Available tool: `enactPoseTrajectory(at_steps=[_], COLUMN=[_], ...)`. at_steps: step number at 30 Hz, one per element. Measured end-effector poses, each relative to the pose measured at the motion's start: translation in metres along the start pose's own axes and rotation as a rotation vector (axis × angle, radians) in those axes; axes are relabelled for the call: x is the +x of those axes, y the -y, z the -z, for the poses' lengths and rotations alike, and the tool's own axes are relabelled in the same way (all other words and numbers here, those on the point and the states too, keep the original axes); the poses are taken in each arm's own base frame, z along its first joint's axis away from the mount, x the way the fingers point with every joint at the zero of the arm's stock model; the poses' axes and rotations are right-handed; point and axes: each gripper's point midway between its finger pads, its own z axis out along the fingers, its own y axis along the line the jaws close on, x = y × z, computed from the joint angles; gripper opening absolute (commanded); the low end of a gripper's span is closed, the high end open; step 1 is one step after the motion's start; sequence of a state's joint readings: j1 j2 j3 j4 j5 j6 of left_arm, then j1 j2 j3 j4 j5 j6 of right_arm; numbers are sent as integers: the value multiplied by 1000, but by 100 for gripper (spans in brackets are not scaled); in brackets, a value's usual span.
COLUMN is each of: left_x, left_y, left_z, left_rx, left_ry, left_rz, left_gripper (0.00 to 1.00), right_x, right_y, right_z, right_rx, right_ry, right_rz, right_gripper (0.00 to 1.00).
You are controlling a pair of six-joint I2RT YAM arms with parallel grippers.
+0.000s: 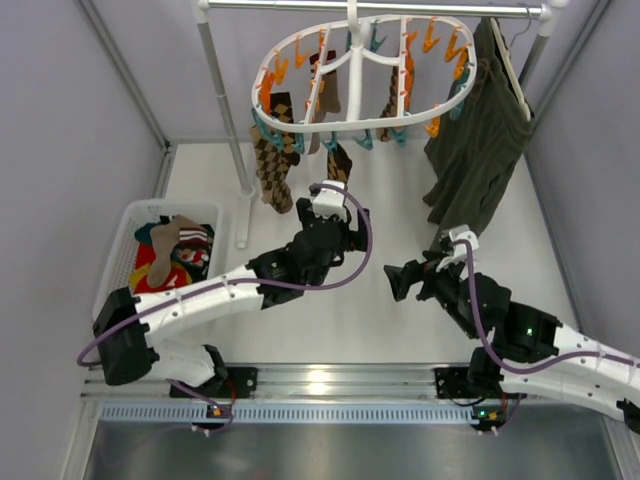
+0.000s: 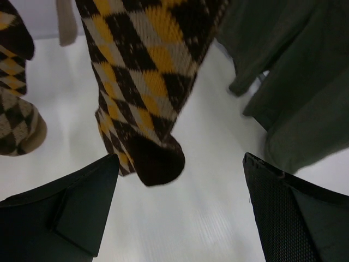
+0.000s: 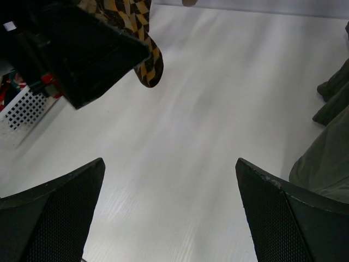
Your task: Remove the socks clipped to the hanger
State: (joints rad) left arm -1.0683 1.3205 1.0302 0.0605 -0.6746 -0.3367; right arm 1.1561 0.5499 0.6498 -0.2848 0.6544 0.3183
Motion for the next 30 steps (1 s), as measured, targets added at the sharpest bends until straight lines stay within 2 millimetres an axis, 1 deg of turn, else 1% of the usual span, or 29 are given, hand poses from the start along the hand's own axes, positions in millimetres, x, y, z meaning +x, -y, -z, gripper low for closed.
enactPoseTrajectory(at_steps=[4,5,7,9,10,11,12,13,14,16,19,21,22,24,26,28,30], left_x=[-8,-8,-8,-9,-9,-10,-10,-9,-9,-8,-8,-3,-1,1,1,0,0], left_y=[-7,-10,-15,-20,-21,-22,-23,-23,-23,-23,-22,-22,-22,-23,-22,-21,-21], left_z=[-18,-21,-23,-25,-26,-28,-29,-30,-31,-32,-33,-34,-34,-34,-35,-35,-36], left_rx=[-120,-147,-186,-220,-232,-242,-249,-253,-255,-258,-252,-244,-240,-236,-232,-229,-228], left_ry=[44,52,62,77,85,94,98,101,104,105,118,117,115,113,116,124,131], left_rz=[-21,-28,-43,-56,-63,-62,-72,-77,-79,-93,-82,-83,-87,-92,-88,-76,-65], left_gripper=[98,97,88,83,71,65,58,39,32,24,12,7,2,0,0,0,0], right_x=[-4,-6,-10,-16,-18,-20,-22,-26,-29,-42,-70,-88,-99,-121,-143,-163,-170], right_y=[-2,-3,-5,-7,-8,-8,-9,-10,-11,-14,-20,-25,-31,-44,-58,-75,-87], right_z=[4,6,9,14,16,17,17,18,19,21,24,22,19,11,-1,-15,-29], right_rx=[-29,-40,-64,-91,-101,-107,-112,-117,-121,-130,-139,-138,-137,-131,-115,-111,-103], right_ry=[12,18,29,50,57,61,64,68,73,92,132,145,149,145,137,136,125], right_rz=[-6,-9,-12,-22,-22,-21,-18,-14,-14,-15,-22,-19,-14,-4,6,19,40], right_gripper=[99,99,99,99,99,99,99,99,99,100,100,99,98,95,90,88,87])
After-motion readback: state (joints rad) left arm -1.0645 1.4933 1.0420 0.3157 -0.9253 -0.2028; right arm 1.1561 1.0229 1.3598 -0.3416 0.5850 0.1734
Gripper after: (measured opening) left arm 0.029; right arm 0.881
